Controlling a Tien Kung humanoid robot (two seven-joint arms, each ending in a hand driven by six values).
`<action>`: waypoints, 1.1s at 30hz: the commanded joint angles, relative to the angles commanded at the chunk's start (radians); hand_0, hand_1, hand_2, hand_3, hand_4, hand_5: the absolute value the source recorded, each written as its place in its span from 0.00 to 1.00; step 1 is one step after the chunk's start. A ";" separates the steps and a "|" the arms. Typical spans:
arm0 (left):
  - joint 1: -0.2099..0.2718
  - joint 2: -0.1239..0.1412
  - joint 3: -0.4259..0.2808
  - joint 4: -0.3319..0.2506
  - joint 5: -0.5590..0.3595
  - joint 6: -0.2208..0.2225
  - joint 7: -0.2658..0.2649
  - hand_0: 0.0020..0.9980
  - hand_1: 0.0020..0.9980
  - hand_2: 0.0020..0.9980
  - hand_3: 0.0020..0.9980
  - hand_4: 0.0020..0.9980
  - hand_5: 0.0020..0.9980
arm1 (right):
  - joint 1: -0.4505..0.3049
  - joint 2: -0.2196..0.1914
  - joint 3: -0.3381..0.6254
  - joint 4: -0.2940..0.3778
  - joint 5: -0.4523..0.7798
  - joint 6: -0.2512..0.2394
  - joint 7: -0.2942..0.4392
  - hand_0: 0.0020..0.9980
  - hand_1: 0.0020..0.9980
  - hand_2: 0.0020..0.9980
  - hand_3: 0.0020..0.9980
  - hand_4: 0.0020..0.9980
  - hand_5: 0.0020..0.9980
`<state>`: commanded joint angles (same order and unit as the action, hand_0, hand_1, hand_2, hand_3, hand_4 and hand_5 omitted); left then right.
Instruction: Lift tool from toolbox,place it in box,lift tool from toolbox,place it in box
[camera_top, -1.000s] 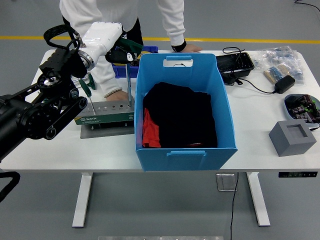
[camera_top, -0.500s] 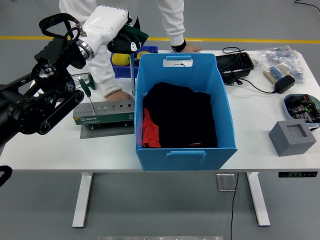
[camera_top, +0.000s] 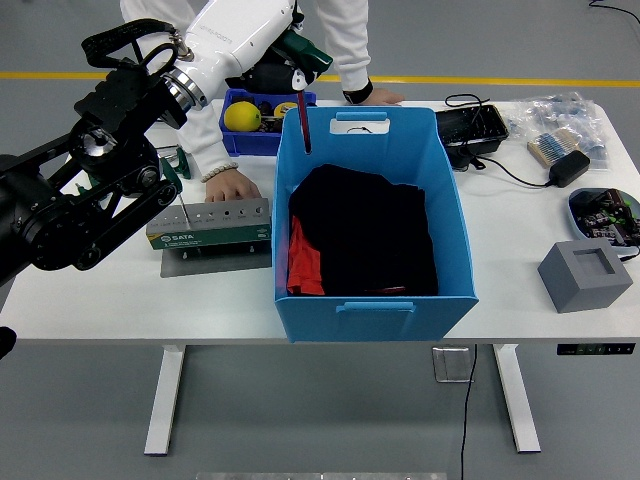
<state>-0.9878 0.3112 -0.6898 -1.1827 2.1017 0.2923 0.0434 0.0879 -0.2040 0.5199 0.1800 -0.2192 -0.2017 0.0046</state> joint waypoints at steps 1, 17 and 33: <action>-0.001 -0.002 -0.001 -0.005 0.001 0.002 0.000 0.20 0.05 0.09 0.10 0.59 0.49 | 0.000 0.000 -0.001 0.000 0.000 0.000 0.000 0.68 0.66 0.73 0.57 0.78 0.69; -0.007 -0.073 0.134 -0.061 -0.028 0.033 0.008 0.20 0.05 0.08 0.10 0.57 0.51 | 0.010 -0.003 -0.011 0.000 0.011 0.002 0.002 0.68 0.66 0.73 0.58 0.78 0.69; -0.051 -0.145 0.365 0.058 -0.082 -0.013 0.011 0.20 0.04 0.08 0.10 0.56 0.54 | 0.021 -0.009 -0.025 0.000 0.025 0.003 0.007 0.68 0.66 0.73 0.58 0.78 0.69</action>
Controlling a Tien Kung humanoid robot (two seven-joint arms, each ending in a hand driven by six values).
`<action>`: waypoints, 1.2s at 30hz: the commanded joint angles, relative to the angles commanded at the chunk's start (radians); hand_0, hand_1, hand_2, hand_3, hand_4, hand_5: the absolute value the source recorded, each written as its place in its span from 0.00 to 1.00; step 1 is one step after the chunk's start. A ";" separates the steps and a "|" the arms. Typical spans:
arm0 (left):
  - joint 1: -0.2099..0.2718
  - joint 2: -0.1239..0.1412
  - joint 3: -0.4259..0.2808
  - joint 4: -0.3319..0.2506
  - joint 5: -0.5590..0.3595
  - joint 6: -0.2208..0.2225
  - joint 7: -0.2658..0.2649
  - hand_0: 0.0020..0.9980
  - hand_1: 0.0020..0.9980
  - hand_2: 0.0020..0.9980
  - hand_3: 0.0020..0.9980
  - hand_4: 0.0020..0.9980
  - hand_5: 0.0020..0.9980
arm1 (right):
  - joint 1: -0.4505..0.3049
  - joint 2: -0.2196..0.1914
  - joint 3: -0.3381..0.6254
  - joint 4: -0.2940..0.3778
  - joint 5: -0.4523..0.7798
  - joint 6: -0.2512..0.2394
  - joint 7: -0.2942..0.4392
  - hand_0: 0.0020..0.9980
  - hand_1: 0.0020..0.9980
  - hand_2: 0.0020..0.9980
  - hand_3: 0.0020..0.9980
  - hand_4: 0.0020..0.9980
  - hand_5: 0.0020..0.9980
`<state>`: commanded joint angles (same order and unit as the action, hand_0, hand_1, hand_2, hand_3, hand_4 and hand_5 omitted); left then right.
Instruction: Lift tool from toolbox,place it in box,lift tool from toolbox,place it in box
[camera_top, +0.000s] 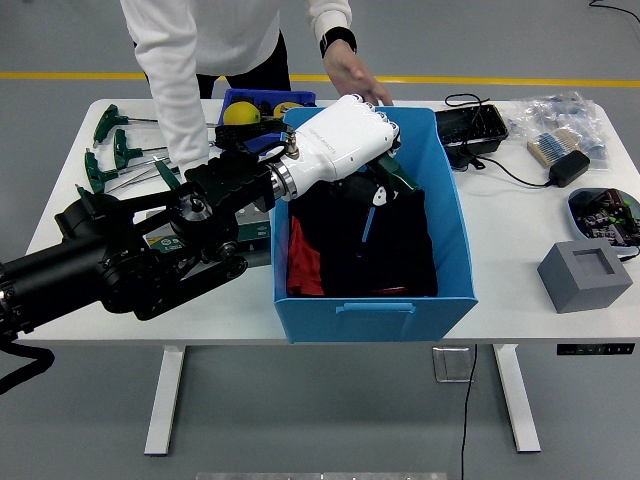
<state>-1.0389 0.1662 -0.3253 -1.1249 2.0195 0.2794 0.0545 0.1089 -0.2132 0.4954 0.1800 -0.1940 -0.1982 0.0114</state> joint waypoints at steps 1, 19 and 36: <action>-0.004 -0.005 0.010 0.008 -0.002 -0.006 0.001 0.20 0.04 0.08 0.10 0.56 0.54 | 0.000 0.000 0.000 0.000 -0.001 0.000 0.000 0.68 0.66 0.73 0.58 0.78 0.69; -0.053 -0.020 0.005 0.050 -0.113 -0.364 -0.059 0.21 0.06 0.09 0.10 0.58 0.59 | 0.006 -0.003 -0.003 0.000 0.000 0.000 0.001 0.68 0.67 0.73 0.57 0.78 0.69; -0.069 -0.022 -0.019 0.089 -0.168 -0.470 -0.065 0.23 0.07 0.10 0.12 0.60 0.55 | 0.008 -0.005 -0.005 0.000 -0.002 0.000 0.001 0.68 0.67 0.73 0.57 0.78 0.69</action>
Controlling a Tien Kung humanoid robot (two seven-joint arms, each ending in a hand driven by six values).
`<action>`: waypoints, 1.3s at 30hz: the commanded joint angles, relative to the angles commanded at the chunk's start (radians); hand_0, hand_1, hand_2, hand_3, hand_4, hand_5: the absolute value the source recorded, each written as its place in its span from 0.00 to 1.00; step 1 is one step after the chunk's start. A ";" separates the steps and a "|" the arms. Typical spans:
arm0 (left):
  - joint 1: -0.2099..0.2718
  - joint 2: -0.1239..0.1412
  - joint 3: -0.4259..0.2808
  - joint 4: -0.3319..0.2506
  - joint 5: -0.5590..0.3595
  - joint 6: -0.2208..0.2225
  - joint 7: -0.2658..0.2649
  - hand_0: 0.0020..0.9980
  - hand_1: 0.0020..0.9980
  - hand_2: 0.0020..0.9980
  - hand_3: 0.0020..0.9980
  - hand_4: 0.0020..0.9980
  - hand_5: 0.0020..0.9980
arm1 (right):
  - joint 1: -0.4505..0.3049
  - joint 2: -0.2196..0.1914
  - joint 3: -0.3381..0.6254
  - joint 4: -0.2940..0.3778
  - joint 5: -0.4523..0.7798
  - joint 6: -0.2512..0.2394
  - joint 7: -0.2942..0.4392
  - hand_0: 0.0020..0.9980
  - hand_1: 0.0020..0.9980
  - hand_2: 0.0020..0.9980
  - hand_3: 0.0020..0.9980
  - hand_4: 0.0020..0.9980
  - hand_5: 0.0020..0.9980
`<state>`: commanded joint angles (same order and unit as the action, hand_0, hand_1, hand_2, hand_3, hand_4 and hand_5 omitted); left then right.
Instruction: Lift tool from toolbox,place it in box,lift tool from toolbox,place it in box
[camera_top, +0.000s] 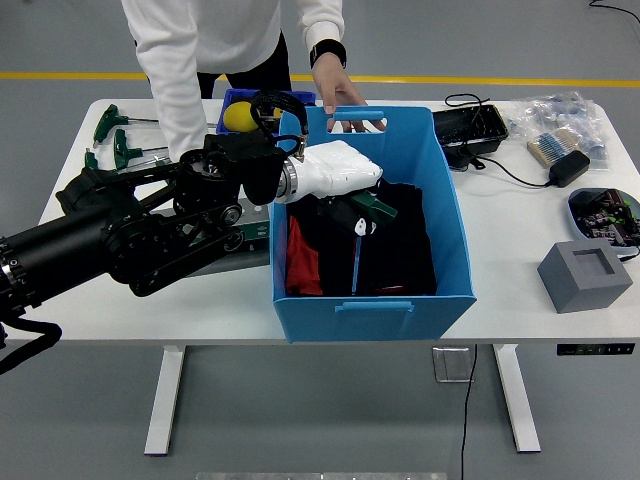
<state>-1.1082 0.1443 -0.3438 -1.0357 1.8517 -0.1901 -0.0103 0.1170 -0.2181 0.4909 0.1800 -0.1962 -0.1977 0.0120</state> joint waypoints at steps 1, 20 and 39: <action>0.001 -0.003 0.003 0.006 0.000 0.003 -0.002 0.23 0.07 0.10 0.12 0.60 0.55 | 0.000 0.000 -0.001 0.000 0.001 0.000 0.000 0.68 0.67 0.73 0.57 0.78 0.69; -0.010 -0.092 0.000 0.148 0.058 0.258 -0.102 0.54 0.56 0.61 0.59 0.83 0.50 | 0.009 -0.008 -0.039 0.000 0.018 0.002 0.003 0.68 0.66 0.73 0.58 0.78 0.69; -0.008 -0.085 -0.108 0.174 0.108 0.381 -0.083 0.65 0.64 0.71 0.70 0.93 0.54 | 0.017 -0.010 -0.041 0.000 0.023 0.002 0.004 0.68 0.66 0.73 0.57 0.78 0.69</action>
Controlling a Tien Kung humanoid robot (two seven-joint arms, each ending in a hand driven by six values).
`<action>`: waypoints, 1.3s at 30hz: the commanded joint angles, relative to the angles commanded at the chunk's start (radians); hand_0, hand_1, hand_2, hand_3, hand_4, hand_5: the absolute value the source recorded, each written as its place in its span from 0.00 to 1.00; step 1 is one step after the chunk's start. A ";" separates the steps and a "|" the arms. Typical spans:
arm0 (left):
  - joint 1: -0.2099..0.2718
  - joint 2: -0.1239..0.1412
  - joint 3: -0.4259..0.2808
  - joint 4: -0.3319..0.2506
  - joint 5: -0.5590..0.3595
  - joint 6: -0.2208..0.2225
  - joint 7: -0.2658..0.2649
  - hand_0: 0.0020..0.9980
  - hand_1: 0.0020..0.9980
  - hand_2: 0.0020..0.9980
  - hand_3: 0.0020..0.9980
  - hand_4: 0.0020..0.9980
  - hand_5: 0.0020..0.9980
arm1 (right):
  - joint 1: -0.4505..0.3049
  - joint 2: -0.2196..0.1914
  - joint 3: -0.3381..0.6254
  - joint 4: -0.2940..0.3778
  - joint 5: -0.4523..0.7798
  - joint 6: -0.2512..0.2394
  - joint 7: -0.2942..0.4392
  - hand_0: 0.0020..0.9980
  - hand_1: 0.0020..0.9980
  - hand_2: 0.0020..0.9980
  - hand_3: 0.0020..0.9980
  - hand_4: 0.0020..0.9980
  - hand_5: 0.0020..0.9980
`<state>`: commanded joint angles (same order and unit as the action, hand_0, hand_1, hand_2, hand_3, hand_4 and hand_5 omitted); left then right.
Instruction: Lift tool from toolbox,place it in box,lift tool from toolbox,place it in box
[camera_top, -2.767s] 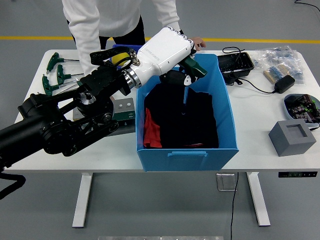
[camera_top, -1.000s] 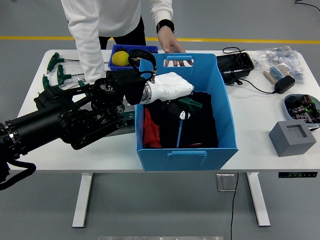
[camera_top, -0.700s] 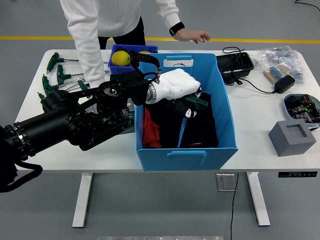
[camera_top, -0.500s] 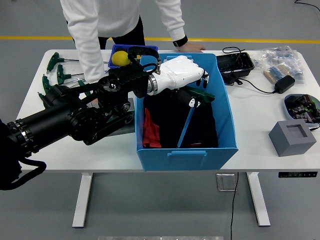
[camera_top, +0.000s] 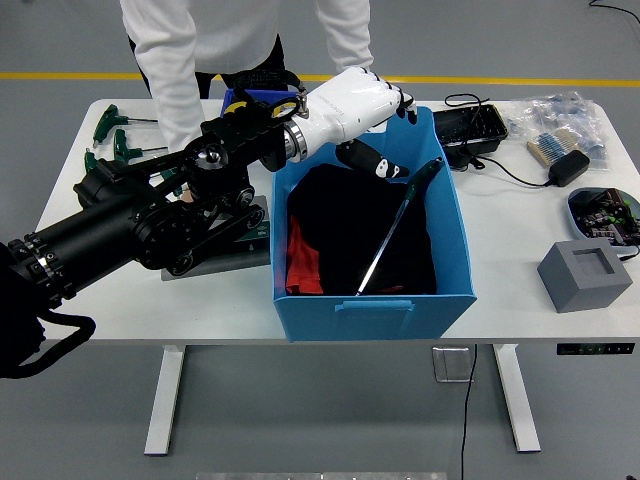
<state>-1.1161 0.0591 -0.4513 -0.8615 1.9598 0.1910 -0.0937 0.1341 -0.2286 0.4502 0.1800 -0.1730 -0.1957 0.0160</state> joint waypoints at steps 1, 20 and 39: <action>0.003 0.003 -0.008 -0.004 0.002 0.000 0.003 0.65 0.64 0.71 0.70 0.93 0.54 | -0.001 0.001 0.004 0.000 -0.004 0.000 -0.001 0.68 0.66 0.73 0.57 0.78 0.69; 0.197 0.159 -0.279 -0.212 0.086 -0.067 0.101 0.66 0.65 0.70 0.71 0.94 0.56 | -0.022 0.012 0.050 0.000 -0.038 0.000 -0.008 0.68 0.66 0.73 0.57 0.78 0.69; 0.668 0.090 -0.841 -0.514 0.071 0.075 0.271 0.49 0.59 0.66 0.66 0.87 0.59 | -0.024 0.015 0.052 0.000 -0.034 0.000 -0.003 0.68 0.66 0.73 0.57 0.78 0.69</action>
<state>-0.4483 0.1488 -1.2924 -1.3759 2.0312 0.2663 0.1771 0.1099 -0.2137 0.5027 0.1800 -0.2069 -0.1961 0.0129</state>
